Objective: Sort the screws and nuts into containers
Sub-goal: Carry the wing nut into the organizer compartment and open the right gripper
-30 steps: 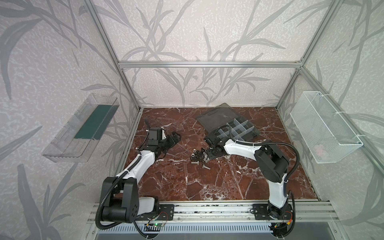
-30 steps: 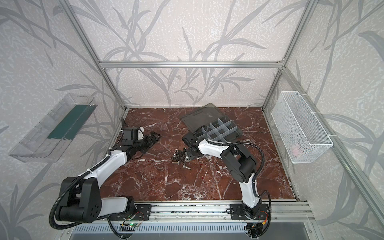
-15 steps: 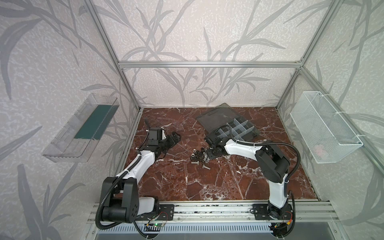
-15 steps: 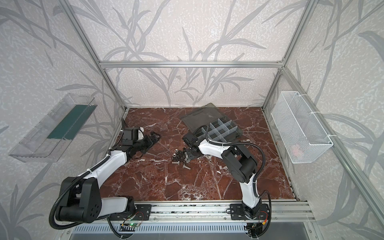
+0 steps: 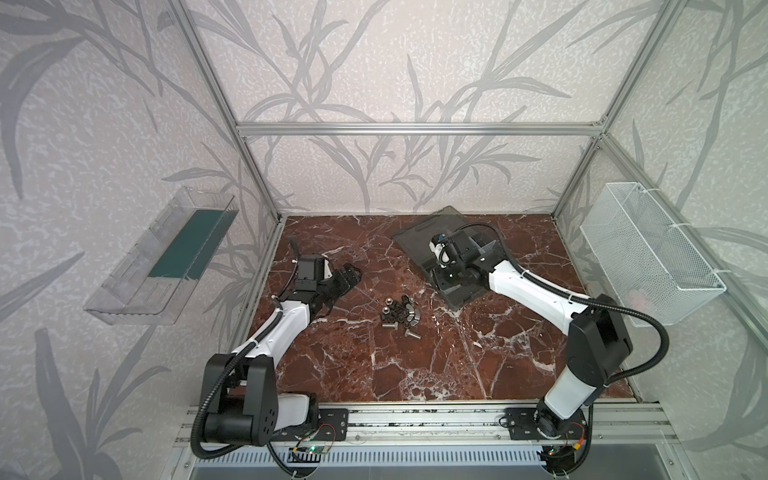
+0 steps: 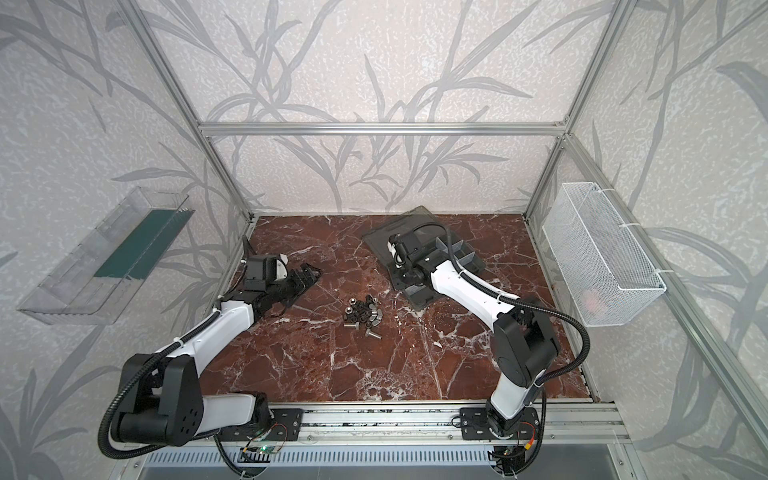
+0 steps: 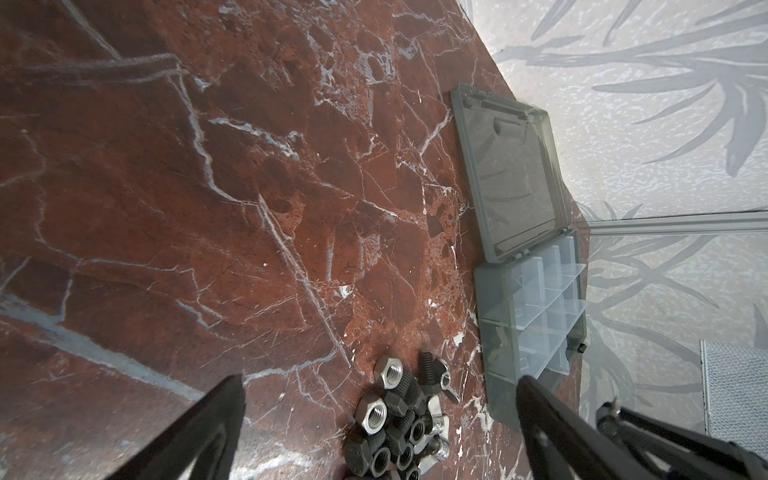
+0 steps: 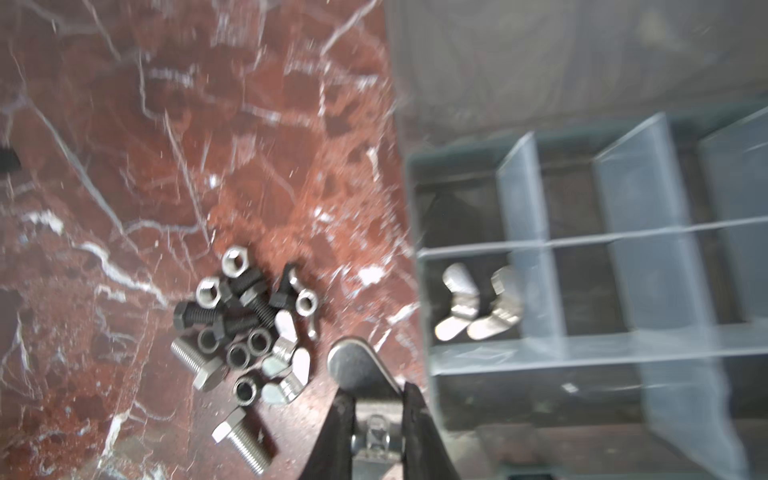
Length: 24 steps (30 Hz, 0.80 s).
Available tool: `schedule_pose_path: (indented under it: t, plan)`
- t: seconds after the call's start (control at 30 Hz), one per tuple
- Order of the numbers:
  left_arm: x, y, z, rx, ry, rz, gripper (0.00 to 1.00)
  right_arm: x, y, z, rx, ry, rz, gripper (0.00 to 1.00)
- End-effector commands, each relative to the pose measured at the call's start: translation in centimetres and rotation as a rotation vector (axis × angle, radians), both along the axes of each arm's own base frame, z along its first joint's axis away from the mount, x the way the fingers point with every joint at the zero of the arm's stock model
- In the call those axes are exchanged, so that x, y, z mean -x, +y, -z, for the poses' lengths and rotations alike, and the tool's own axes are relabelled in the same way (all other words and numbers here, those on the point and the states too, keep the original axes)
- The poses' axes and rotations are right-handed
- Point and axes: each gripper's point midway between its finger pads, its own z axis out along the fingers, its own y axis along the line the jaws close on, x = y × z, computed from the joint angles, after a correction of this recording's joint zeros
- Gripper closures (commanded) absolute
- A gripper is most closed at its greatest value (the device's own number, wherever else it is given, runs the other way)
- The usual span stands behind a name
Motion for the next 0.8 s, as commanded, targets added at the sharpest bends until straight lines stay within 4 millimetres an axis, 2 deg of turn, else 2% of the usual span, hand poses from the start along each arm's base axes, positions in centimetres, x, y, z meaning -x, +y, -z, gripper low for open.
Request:
schedule_pose_path:
  t: [0.0, 0.17, 0.3, 0.47, 0.77]
  plan:
    - [-0.2, -0.2, -0.8, 0.015, -0.021, -0.004, 0.0, -1.9, -2.0, -0.3, 0.037, -0.009, 0.004, 1.0]
    - [-0.2, -0.3, -1.1, 0.02, -0.028, -0.002, 0.0, -4.2, -3.4, 2.3, 0.082, 0.014, 0.016, 1.0]
    - [-0.2, -0.3, -1.0, 0.02, -0.023, -0.003, 0.01, -4.8, -3.8, 4.6, 0.115, 0.068, 0.02, 1.0]
    - [-0.2, -0.3, -1.0, 0.023, -0.021, -0.002, 0.0, -4.7, -3.4, 6.7, 0.113, 0.123, 0.01, 1.0]
    - [-0.2, -0.3, -0.8, 0.022, -0.017, 0.001, 0.0, -4.4, -3.6, 7.8, 0.127, 0.147, 0.019, 1.0]
